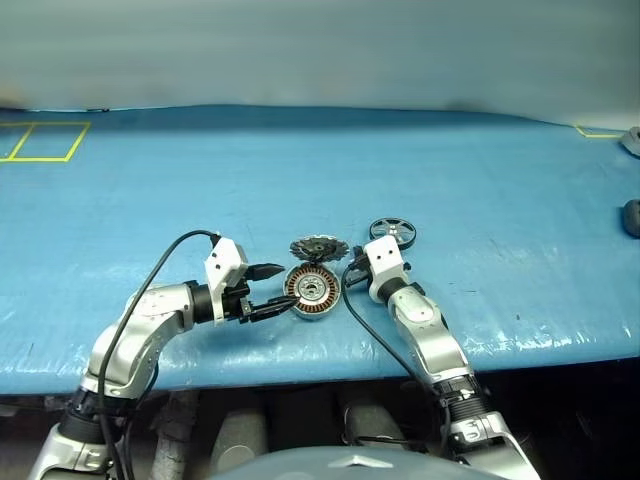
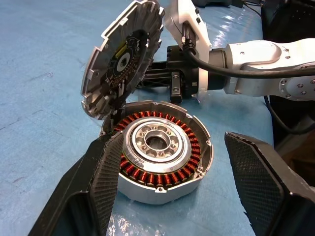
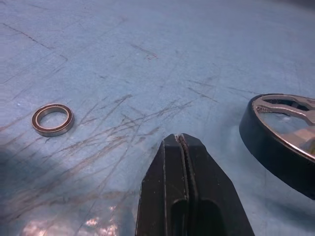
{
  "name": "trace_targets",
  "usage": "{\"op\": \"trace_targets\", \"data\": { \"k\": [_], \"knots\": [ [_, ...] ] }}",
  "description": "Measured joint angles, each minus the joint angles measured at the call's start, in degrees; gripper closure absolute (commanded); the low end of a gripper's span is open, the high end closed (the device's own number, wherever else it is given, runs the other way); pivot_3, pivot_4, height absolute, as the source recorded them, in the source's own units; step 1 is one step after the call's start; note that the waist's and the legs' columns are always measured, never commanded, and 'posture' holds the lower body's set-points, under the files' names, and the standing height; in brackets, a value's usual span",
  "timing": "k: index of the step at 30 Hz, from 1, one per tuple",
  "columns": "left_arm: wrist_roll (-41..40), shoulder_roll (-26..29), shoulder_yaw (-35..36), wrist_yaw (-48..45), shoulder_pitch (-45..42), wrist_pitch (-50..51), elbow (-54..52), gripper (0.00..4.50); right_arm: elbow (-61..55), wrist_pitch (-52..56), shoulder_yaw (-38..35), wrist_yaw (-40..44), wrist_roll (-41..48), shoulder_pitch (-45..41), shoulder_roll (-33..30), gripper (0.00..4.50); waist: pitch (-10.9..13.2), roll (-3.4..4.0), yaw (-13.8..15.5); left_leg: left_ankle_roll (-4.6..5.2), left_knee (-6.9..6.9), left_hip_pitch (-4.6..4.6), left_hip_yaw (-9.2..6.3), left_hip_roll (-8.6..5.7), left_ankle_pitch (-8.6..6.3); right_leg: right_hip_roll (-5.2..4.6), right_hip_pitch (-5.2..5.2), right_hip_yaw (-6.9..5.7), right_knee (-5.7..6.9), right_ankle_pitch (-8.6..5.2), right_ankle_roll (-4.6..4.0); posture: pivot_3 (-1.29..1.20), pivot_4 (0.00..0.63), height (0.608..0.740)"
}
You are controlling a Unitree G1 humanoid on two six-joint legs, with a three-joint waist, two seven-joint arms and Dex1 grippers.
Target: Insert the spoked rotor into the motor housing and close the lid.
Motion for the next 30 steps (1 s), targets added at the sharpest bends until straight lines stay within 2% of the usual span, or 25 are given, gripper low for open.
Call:
{"op": "trace_targets", "data": {
  "k": [8, 13, 16, 19, 26, 30],
  "knots": [
    [-0.2, -0.2, -0.4, -0.1, -2.1, -0.2, 2.5, 0.99, -8.8, 2.9, 0.1, 1.1, 0.0, 6.9, -1.8, 4.46, 0.0, 0.02, 0.1, 0.00, -0.03, -0.03, 0.01, 0.00, 0.00, 0.01, -0.05, 0.00, -0.01, -0.03, 0.00, 0.00, 0.150, 0.740],
    [-4.2, -1.3, 3.1, 0.2, -6.3, 2.8, 4.2, 0.99, -9.4, 2.9, 0.0, 1.0, 0.3, 7.4, -1.3, 4.46, 0.1, 0.01, 0.0, 0.00, -0.03, -0.03, 0.00, 0.03, 0.00, 0.05, -0.06, -0.01, 0.00, -0.03, 0.03, 0.00, 0.150, 0.740],
    [-4.9, 0.7, 3.5, -0.9, -7.9, 3.6, 4.4, 0.99, -8.8, 2.5, 0.1, 1.1, 0.7, 5.8, -0.5, 4.46, 0.1, 0.03, -0.2, -0.01, -0.05, -0.04, 0.02, 0.02, 0.00, 0.04, -0.09, 0.01, 0.00, -0.02, 0.01, 0.00, 0.150, 0.740],
    [-4.7, 2.3, 3.2, -2.4, -8.9, 4.1, 4.5, 0.99, -6.9, 0.6, 0.4, 1.6, 0.7, 3.1, -0.4, 3.91, 0.1, 0.03, -0.2, -0.01, -0.08, -0.06, 0.01, 0.01, 0.00, 0.03, -0.10, 0.00, -0.02, -0.02, -0.02, 0.00, 0.150, 0.740],
    [-4.6, 4.5, 2.8, -4.2, -10.0, 5.7, 4.9, 0.99, 0.8, -3.6, 3.0, 1.8, -2.4, -2.0, -1.3, 1.66, 0.2, 0.03, -0.1, -0.01, -0.10, -0.11, 0.02, 0.01, 0.00, 0.02, -0.13, 0.00, -0.05, -0.01, -0.03, 0.00, 0.150, 0.740],
    [-4.5, 4.7, 2.6, -4.8, -10.0, 5.7, 4.9, 0.99, 3.7, -5.3, 3.0, 1.3, -2.8, -4.5, -1.1, 1.66, 0.2, 0.02, -0.1, -0.01, -0.11, -0.11, 0.00, 0.01, 0.00, 0.03, -0.14, -0.01, -0.05, -0.01, -0.03, 0.00, 0.150, 0.740]
  ]
}}
